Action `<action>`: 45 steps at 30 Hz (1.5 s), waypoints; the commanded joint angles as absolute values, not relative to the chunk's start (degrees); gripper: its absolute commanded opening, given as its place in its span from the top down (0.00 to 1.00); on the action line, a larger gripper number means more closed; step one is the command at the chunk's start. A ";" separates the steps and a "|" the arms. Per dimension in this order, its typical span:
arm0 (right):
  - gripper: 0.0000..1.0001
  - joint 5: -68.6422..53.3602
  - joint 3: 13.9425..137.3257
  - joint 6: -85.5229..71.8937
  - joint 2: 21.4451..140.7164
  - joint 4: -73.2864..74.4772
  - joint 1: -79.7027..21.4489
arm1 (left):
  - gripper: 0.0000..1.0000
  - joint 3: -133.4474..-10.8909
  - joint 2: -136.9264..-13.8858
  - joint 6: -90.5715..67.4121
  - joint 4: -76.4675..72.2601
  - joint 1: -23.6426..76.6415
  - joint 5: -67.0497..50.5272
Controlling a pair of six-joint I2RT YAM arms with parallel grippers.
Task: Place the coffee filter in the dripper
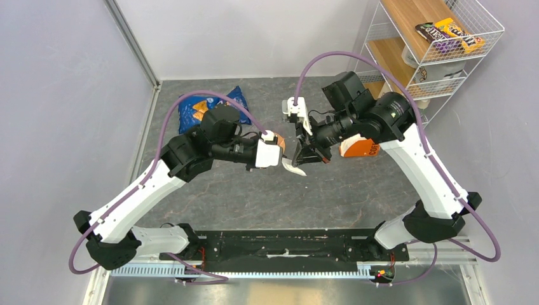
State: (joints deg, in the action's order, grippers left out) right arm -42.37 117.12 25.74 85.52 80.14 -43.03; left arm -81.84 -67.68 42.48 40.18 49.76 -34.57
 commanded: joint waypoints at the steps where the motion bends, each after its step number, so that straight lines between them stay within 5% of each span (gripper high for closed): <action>1: 1.00 -43.53 116.41 25.50 85.31 76.98 -43.40 | 0.98 -81.29 -66.44 40.00 37.00 50.05 -34.97; 31: 0.99 -35.70 115.49 23.47 81.47 74.20 -43.06 | 0.98 -80.94 -68.21 37.40 37.17 49.93 -36.85; 36: 0.69 -34.90 115.14 23.99 80.54 74.76 -43.07 | 0.98 -81.12 -68.65 35.97 36.87 49.92 -37.07; 45: 0.54 -34.98 115.53 23.90 79.20 74.86 -43.07 | 0.98 -81.43 -69.25 35.08 36.39 49.86 -37.18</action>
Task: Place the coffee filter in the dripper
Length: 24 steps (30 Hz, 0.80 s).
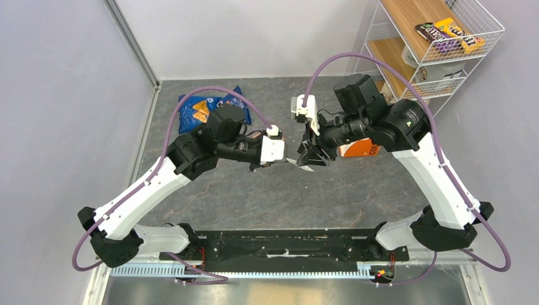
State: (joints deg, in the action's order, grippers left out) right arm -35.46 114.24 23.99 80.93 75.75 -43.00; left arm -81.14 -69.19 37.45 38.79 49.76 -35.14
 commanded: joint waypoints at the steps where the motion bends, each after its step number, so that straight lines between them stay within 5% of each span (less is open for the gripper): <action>1: 0.54 -34.99 115.65 23.88 79.25 74.87 -43.06 | 0.98 -81.47 -69.34 35.01 36.39 49.92 -37.10; 24: 0.60 -31.29 113.23 26.15 80.51 74.42 -43.11 | 0.98 -83.85 -71.10 31.29 34.50 49.80 -38.70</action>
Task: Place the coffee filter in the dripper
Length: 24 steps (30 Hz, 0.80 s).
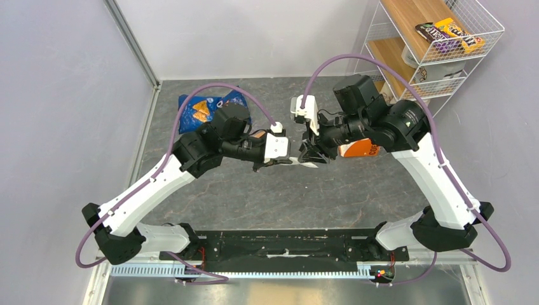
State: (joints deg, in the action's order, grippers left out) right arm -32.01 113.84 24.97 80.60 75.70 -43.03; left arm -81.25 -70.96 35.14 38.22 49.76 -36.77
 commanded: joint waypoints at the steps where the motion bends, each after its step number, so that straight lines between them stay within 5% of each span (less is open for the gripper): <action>1: 0.61 -31.42 113.08 26.23 80.51 74.36 -43.15 | 0.98 -83.85 -71.06 30.94 34.25 49.83 -38.84; 10: 0.70 -28.89 112.15 26.09 80.45 73.21 -43.24 | 0.98 -83.59 -70.86 29.61 33.78 49.83 -39.68; 13: 0.57 -28.76 112.37 26.01 79.73 72.96 -43.24 | 0.98 -83.44 -70.90 29.53 34.45 49.83 -39.64; 24: 0.53 -34.69 113.66 25.60 78.42 74.04 -43.24 | 0.98 -82.70 -71.02 29.55 33.75 49.83 -39.20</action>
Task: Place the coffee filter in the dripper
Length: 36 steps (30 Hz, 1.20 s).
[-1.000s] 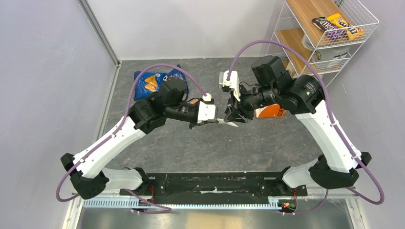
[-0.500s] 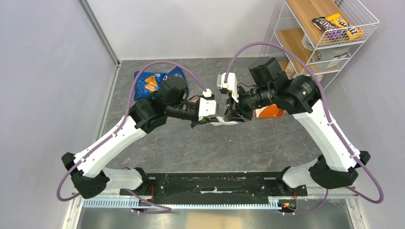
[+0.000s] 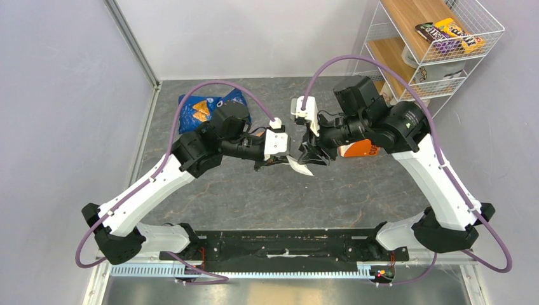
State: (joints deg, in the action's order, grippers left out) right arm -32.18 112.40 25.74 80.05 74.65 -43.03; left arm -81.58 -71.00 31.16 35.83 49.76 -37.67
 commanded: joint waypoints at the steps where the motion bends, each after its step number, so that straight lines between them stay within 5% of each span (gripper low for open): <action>1: 0.53 -34.72 113.73 25.52 78.34 74.16 -43.20 | 0.98 -82.66 -71.03 29.55 33.83 49.81 -39.20; 29: 0.72 -30.44 112.05 24.85 76.74 72.41 -43.24 | 0.98 -82.94 -72.20 26.06 31.73 47.72 -41.23; 36: 0.68 -30.71 112.38 24.31 76.44 71.75 -43.23 | 0.98 -82.35 -71.82 27.95 32.60 47.72 -41.91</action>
